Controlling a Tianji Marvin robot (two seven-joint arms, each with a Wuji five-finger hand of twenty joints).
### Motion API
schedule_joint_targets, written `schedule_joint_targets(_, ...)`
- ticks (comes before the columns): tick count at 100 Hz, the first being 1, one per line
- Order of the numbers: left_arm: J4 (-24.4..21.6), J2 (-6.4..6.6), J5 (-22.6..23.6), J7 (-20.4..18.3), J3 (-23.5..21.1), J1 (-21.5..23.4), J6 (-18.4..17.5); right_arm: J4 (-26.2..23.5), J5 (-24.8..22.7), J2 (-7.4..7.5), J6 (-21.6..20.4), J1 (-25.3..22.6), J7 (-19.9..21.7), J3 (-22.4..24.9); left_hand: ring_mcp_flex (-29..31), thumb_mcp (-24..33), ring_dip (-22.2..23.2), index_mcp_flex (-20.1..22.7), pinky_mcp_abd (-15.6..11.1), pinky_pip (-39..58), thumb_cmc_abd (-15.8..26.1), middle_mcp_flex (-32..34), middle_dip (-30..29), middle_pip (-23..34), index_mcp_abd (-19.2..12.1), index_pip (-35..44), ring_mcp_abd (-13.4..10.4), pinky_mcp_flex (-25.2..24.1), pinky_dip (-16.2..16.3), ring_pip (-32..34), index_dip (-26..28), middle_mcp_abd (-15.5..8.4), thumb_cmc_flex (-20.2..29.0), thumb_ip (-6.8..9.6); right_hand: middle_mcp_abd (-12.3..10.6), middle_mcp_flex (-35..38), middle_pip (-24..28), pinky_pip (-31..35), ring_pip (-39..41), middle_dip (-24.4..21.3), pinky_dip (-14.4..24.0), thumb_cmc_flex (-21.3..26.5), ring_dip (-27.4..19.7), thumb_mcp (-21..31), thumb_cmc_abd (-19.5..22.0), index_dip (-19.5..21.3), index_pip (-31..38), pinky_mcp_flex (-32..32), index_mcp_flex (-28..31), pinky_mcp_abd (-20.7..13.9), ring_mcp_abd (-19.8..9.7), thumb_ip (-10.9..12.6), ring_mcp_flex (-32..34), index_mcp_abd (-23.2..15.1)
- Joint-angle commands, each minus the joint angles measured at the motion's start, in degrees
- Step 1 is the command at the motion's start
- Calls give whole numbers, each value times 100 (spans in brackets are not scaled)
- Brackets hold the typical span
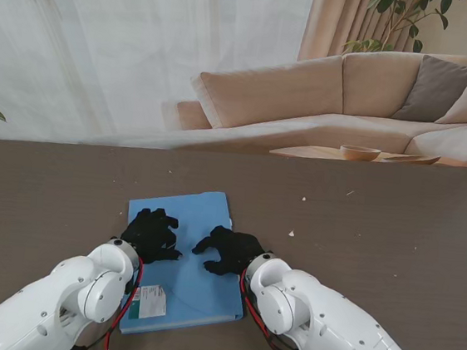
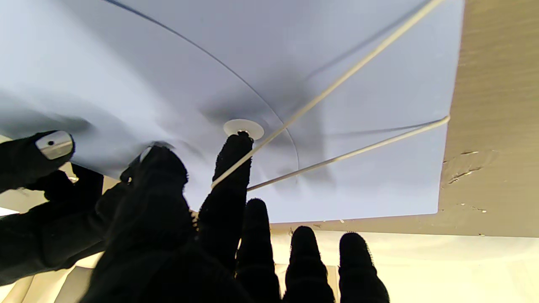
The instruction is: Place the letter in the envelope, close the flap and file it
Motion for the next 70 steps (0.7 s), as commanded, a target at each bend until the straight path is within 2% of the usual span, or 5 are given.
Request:
schedule_joint_targets(1,-34,-50,39,-144,54,-13,24,67,30,-49,-54,-85,138,-69,-131,-80,-57,-524,-162,-16,261,-189,-102,-179,-1131,-691,-143,-31,-94,-67,-324,-154,51,70,256,661,351,250,-67,98,-52,-17,59,73,-37,-66,101,83,115,-306,-732,167,61,-43)
schedule_joint_targets(16,-3,-40,80,-217,122,-59,97,83,49,-55,-66,-77,129,-68,-128,-83,-72,-646,-168,-26,282,-206,-143,-215,-1189,-729,-146,-27,-111,-76,-412,-185,45,73,253,676,353,263,-50,100,-56,-16,64,80,-42,-67,107,83,119,-313,-728,169,69,-39)
schedule_joint_targets(47,34,-32,69,-282,242,-131,205,80,52,-53,-72,-75,137,-62,-110,-91,-214,-1752,-207,-77,576,-353,-261,-293,-1588,-975,-203,-9,-234,-97,-1236,-256,-227,171,256,701,351,281,-40,102,-68,-20,66,93,-48,-71,112,92,126,-318,-729,173,73,-45)
schedule_joint_targets(56,20,-31,57,-302,245,-125,233,71,47,-51,-71,-78,142,-56,-105,-91,-235,-1614,-202,-89,577,-358,-256,-305,-1431,-862,-212,-5,-259,-102,-1211,-216,-230,156,266,697,347,283,-41,101,-71,-13,65,98,-44,-73,111,89,122,-316,-722,176,72,-47)
schedule_joint_targets(70,8,-32,89,-306,260,-132,266,67,49,-52,-76,-78,139,-50,-100,-80,-316,-822,-198,-110,423,-381,-140,-308,-783,-299,-216,3,-349,-103,-374,-148,-147,113,261,704,349,286,-42,103,-74,-19,65,98,-44,-75,112,89,119,-314,-730,176,73,-51)
